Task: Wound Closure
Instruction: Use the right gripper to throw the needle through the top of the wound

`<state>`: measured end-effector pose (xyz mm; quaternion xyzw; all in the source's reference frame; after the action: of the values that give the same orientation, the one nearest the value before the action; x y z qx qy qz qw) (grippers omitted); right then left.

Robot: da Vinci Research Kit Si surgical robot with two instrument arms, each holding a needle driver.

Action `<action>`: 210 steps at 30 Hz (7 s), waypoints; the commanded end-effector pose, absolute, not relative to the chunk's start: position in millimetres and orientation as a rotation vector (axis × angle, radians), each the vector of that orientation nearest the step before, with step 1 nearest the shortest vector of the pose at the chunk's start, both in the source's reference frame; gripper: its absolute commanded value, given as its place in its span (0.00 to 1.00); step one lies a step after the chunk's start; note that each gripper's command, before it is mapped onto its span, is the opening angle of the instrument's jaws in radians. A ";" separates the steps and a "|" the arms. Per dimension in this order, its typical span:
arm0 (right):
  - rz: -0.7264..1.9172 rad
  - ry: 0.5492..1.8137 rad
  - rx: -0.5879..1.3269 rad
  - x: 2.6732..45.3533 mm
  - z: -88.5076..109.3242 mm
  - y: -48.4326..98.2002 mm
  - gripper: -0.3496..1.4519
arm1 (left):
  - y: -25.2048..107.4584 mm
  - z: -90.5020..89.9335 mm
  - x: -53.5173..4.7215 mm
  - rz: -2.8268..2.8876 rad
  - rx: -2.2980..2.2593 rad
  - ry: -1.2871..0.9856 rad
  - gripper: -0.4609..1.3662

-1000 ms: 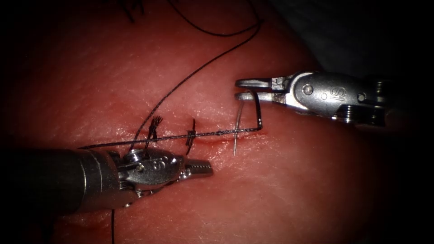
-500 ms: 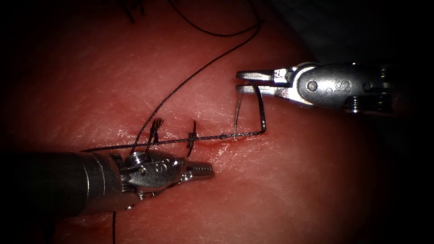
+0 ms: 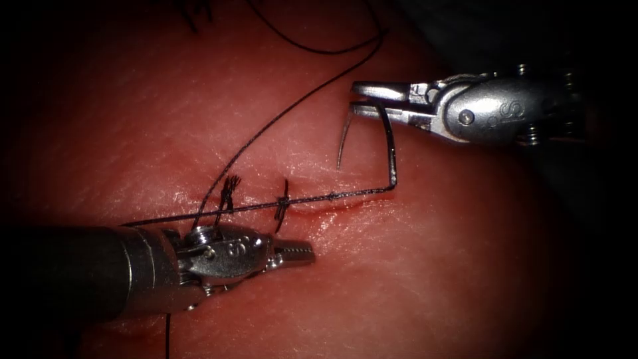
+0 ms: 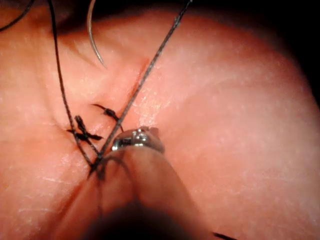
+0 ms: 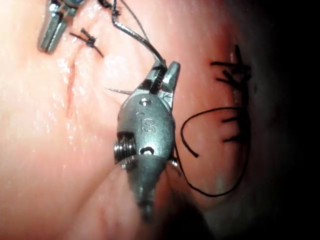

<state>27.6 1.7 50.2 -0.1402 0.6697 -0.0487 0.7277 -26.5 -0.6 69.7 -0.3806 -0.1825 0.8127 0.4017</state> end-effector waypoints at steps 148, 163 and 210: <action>0.581 1.189 0.603 30.3 57.7 -0.7 0.00 | -1.8 71.7 -27.3 2.028 -0.975 -0.455 0.17; 0.848 0.953 0.893 30.8 59.6 -4.9 0.00 | -1.6 71.5 -27.0 2.028 -0.976 -0.461 0.19; 0.610 1.447 0.560 30.2 59.9 -0.9 0.70 | -1.0 71.1 -27.2 2.024 -0.974 -0.467 0.18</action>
<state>30.3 -0.6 59.7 0.2449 0.6449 0.2717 0.6710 -27.2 -1.1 71.1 -0.3864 -0.1848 0.8044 0.4116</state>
